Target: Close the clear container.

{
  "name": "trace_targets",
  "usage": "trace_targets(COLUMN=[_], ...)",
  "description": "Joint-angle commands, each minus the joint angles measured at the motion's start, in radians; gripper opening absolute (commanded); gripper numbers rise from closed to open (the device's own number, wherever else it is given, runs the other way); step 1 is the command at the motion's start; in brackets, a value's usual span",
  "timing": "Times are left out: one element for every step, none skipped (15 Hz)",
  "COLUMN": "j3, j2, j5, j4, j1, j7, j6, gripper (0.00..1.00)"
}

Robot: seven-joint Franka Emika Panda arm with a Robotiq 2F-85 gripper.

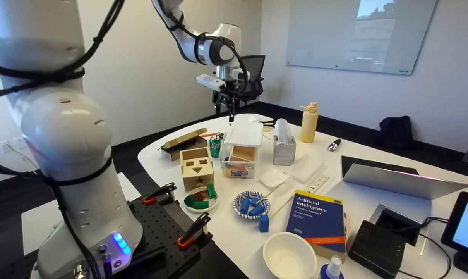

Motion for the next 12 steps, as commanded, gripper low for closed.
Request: trace_targets(j3=[-0.008,-0.013,-0.019,-0.021,-0.023,-0.023,-0.027,-0.027,-0.028,-0.025,-0.022,-0.018], j2=[0.213,0.254,0.291,0.321,0.352,0.377,0.403,0.426,0.454,0.478,0.503,0.530], j5=[-0.074,-0.095,-0.116,-0.124,-0.130,-0.132,-0.136,-0.137,-0.139,-0.134,-0.130,-0.126], j4=[0.172,0.214,0.252,0.290,0.326,0.358,0.387,0.412,0.439,0.463,0.486,0.512], j1=[0.049,0.062,0.073,0.079,0.083,0.086,0.091,0.093,0.096,0.096,0.095,0.095], j7=[-0.001,-0.003,-0.003,-0.009,-0.014,-0.019,-0.019,-0.022,-0.027,-0.036,-0.051,-0.061], j6=[0.046,0.044,0.044,0.034,0.032,0.026,0.027,0.028,0.026,0.024,0.023,0.021], gripper=[1.00,1.00,1.00,1.00,1.00,1.00,1.00,1.00,1.00,1.00,1.00,1.00])
